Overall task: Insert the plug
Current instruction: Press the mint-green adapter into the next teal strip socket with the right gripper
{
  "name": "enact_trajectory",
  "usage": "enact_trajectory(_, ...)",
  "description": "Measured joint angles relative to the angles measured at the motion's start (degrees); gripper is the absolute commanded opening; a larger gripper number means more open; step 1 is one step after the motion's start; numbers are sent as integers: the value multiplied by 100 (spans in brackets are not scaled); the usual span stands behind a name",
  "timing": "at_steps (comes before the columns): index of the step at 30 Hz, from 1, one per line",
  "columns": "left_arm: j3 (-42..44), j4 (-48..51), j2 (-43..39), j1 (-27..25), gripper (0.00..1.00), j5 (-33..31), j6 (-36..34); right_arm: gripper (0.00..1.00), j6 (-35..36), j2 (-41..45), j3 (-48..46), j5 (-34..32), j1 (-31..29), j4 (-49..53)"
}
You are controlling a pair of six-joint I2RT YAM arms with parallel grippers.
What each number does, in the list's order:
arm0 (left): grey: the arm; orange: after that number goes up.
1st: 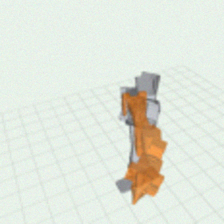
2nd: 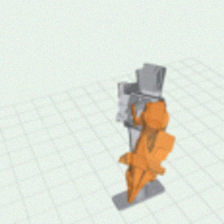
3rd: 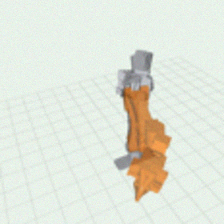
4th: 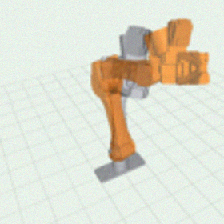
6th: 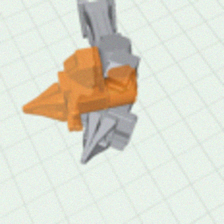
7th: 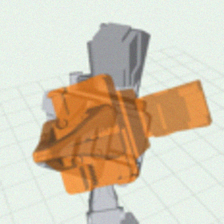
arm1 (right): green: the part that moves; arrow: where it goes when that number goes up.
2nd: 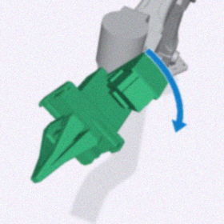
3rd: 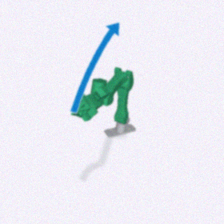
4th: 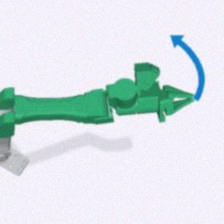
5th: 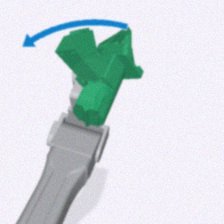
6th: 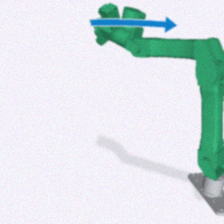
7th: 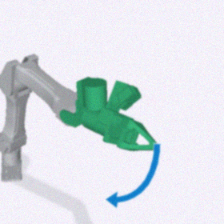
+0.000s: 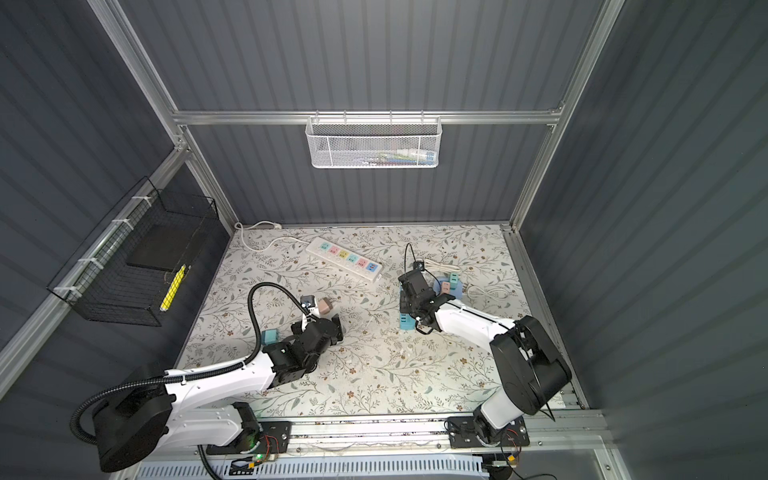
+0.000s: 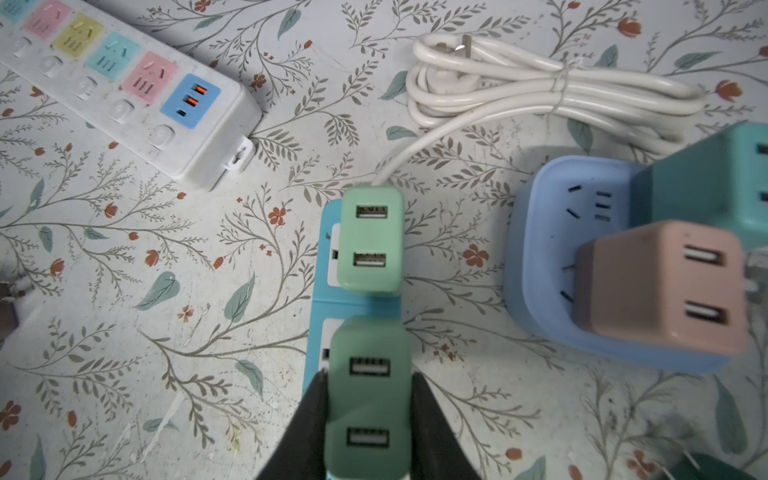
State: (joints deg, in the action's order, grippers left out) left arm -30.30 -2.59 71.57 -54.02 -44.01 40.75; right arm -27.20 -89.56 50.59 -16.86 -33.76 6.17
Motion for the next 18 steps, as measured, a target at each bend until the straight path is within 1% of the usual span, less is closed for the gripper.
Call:
enact_trajectory(13, 111, 0, -199, 11, 90, -96, -2, 16, -101, -256, 76, -380, -181, 9)
enact_trajectory(18, 227, 0, -450, 28, 90, -120, -2, 16, -151, -345, 96, -533, -236, -44)
